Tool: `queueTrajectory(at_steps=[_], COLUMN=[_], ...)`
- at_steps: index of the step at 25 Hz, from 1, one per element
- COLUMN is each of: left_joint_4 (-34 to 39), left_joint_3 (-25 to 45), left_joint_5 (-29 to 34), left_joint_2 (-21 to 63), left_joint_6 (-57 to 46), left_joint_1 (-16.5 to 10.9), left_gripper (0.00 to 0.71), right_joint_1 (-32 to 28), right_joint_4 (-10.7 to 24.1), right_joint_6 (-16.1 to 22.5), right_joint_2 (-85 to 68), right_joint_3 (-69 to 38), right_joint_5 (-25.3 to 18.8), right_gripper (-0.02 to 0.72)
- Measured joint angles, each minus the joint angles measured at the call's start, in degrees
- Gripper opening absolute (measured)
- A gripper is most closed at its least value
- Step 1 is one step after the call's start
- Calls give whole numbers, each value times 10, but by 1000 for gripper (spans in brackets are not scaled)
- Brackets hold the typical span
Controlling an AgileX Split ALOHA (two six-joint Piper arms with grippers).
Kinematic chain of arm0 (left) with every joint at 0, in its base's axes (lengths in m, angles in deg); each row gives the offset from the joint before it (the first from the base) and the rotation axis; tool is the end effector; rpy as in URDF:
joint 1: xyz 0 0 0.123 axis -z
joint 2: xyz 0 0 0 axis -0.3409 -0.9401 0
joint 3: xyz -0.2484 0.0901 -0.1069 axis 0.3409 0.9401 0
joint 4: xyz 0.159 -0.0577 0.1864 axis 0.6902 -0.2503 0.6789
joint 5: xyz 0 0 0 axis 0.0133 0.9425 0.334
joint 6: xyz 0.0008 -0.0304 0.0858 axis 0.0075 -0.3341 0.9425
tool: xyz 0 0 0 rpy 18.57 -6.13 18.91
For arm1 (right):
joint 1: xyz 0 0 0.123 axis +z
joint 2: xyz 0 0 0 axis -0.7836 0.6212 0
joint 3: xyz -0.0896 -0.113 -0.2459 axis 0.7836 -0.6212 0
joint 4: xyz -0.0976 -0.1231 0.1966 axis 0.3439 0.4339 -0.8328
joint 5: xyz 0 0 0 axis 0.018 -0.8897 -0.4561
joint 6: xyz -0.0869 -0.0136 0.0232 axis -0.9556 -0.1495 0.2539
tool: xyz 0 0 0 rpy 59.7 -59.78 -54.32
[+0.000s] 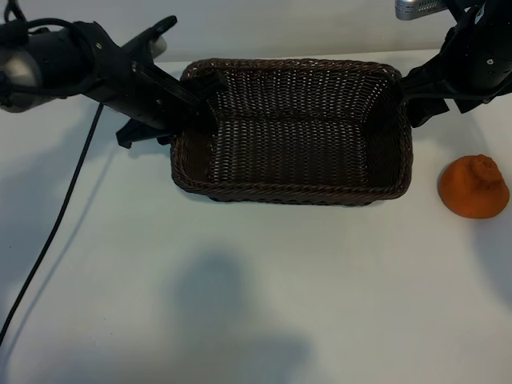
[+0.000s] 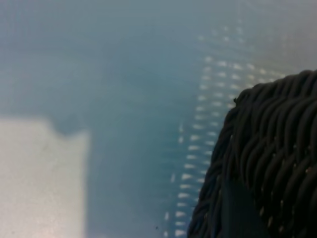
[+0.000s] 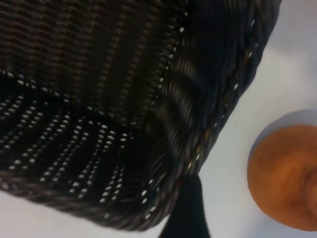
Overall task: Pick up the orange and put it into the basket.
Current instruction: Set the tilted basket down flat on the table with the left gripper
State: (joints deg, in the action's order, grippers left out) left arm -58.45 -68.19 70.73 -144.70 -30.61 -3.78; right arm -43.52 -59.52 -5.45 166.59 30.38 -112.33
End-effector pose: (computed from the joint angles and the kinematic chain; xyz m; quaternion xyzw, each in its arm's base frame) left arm 0.3989 -0.1384 0.1672 -0.1512 0.9420 -0.2300 0.1919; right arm 0.3562 0.0562 0.2760 -0.0910 0.9832 0.0384 0.1538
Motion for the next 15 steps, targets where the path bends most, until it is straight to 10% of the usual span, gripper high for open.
queueTrajectory(at_steps=[15], left_joint_4=[15], left_joint_3=[0], left_joint_5=[-2], left_joint_2=[-2], left_joint_6=[-17], left_joint_1=[0], left_gripper=[330], right_joint_1=[0], right_joint_4=[0], right_joint_6=[1], right_joint_2=[0], right_joint_3=[0], right_joint_5=[-1], right_gripper=[595])
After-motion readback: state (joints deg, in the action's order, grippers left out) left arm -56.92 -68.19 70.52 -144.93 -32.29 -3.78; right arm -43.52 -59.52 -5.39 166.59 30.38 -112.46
